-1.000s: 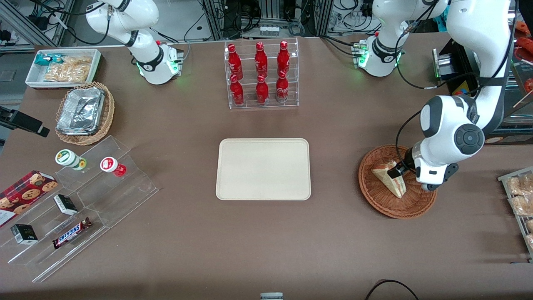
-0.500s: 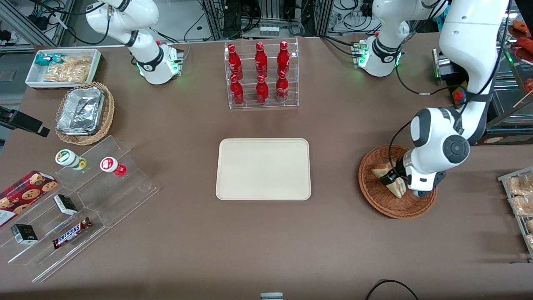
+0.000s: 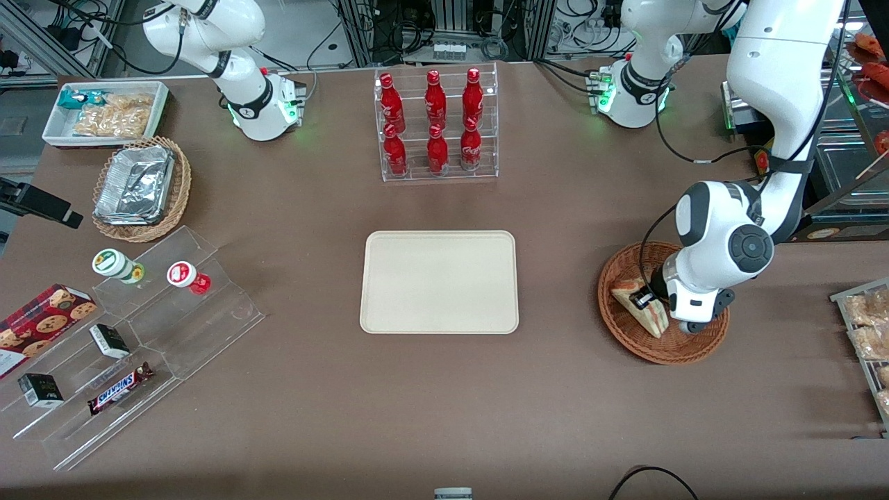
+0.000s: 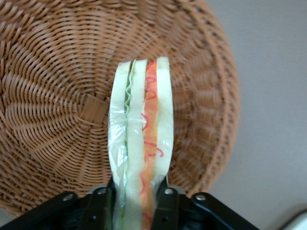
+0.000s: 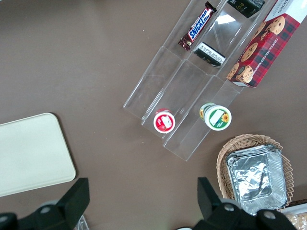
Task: Place sandwich from basket to tray
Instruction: 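Close the left gripper on the wrapped sandwich, then lift the sandwich and carry it with the left gripper over the tray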
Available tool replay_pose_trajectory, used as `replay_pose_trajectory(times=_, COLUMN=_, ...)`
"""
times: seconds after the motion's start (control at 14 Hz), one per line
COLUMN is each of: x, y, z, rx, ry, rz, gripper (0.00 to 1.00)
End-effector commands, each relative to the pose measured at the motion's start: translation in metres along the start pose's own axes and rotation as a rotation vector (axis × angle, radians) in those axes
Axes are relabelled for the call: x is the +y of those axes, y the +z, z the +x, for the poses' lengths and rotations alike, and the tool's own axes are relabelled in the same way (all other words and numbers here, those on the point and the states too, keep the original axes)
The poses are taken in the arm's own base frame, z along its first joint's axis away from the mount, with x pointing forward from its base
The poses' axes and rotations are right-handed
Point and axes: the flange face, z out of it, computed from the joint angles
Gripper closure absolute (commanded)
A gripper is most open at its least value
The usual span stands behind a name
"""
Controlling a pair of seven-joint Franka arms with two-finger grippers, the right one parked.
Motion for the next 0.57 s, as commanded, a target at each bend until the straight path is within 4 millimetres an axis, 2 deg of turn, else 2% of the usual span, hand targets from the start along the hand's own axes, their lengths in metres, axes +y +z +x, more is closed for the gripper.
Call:
replay_pose_trajectory(times=0.0, x=0.011, y=-0.051, z=-0.014, rx=0.002, ry=0.096, rz=0.026, gripper=0.92)
replay_pose_trajectory(times=0.07, x=0.025, y=-0.075, z=-0.025, rx=0.001, ry=0.128, rz=0.029, gripper=0.92)
replay_pose_trajectory(times=0.14, x=0.053, y=-0.099, z=-0.051, rx=-0.026, ry=0.180, rz=0.045, gripper=0.92)
replay_pose_trajectory(times=0.21, x=0.087, y=-0.121, z=-0.084, rx=-0.061, ry=0.259, rz=0.073, gripper=0.92)
replay_pose_trajectory(times=0.29, x=0.120, y=-0.131, z=-0.120, rx=-0.081, ry=0.326, rz=0.091, gripper=0.91)
replay_pose_trajectory(times=0.36, x=0.143, y=-0.128, z=-0.149, rx=-0.089, ry=0.378, rz=0.110, gripper=0.91)
replay_pose_trajectory(times=0.43, x=0.166, y=-0.119, z=-0.191, rx=-0.077, ry=0.460, rz=0.133, gripper=0.90)
replay_pose_trajectory(times=0.5, x=0.185, y=-0.097, z=-0.222, rx=-0.078, ry=0.528, rz=0.164, gripper=0.90)
